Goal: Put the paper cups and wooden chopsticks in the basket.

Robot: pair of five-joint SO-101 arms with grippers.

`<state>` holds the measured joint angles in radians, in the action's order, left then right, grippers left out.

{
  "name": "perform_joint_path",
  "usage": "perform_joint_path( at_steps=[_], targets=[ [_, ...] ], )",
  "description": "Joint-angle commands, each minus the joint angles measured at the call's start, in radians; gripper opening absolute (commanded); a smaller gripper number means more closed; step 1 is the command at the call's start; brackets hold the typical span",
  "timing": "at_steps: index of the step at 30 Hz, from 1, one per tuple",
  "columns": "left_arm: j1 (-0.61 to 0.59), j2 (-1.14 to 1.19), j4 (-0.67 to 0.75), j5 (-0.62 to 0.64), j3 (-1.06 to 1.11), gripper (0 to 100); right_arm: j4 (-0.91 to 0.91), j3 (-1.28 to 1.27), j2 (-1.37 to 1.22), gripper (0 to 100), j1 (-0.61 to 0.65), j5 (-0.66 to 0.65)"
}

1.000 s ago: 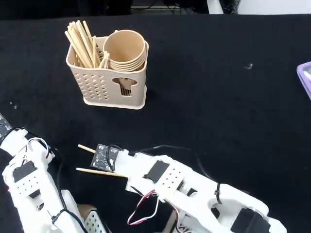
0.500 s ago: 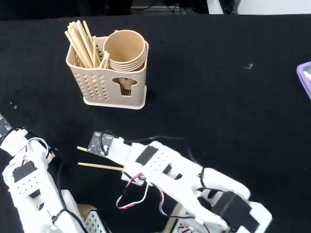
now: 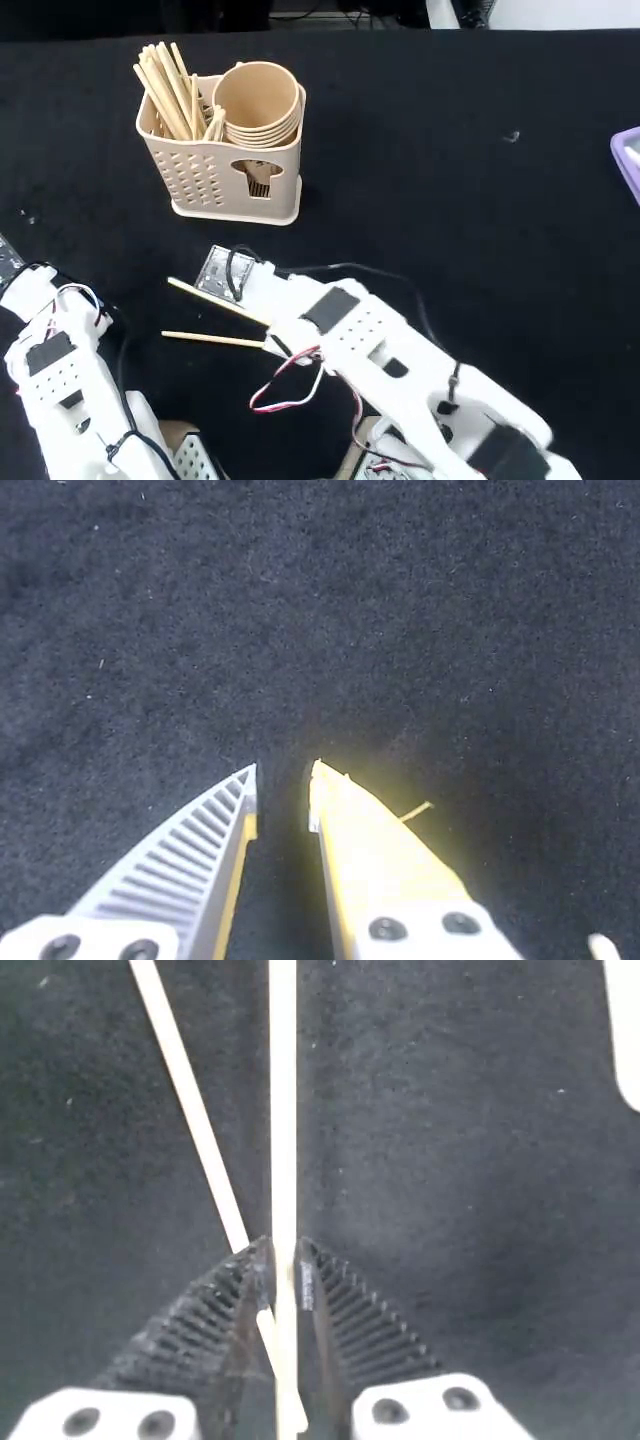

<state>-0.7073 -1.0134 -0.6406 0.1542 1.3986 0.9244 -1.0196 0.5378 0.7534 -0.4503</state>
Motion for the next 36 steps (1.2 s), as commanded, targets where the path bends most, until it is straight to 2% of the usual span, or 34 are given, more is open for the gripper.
perform_joint_path(
  at_steps=[1,4,9,14,21,25,27,31,33,36],
  targets=[
    [0.001,-0.018,0.02,0.002,-0.019,9,0.041,0.027,0.053,16.2,0.0,-0.005],
    [0.001,-0.018,0.02,0.002,-0.019,9,0.031,0.005,0.019,23.0,0.049,-0.005],
    [0.001,-0.018,0.02,0.002,-0.019,9,-0.08,-0.022,-0.068,23.7,0.169,0.021],
    [0.001,-0.018,0.02,0.002,-0.019,9,-0.193,0.064,-0.225,24.1,0.172,0.115],
    [0.001,-0.018,0.02,0.002,-0.019,9,-0.157,0.271,-0.496,24.1,0.17,0.115],
    [0.001,-0.018,0.02,0.002,-0.019,9,-0.121,0.325,-0.552,23.6,0.166,0.115],
    [0.001,-0.018,0.02,0.002,-0.021,9,-0.109,0.334,-0.555,20.4,0.164,0.115],
    [0.001,-0.018,0.02,0.002,-0.021,9,-0.112,0.338,-0.552,0.3,0.13,0.114],
    [0.001,-0.018,0.02,0.002,-0.021,9,-0.11,0.337,-0.55,3.9,0.094,0.114],
    [0.001,-0.018,0.02,0.002,-0.021,9,-0.11,0.335,-0.55,0.8,0.043,0.114]
  ],
)
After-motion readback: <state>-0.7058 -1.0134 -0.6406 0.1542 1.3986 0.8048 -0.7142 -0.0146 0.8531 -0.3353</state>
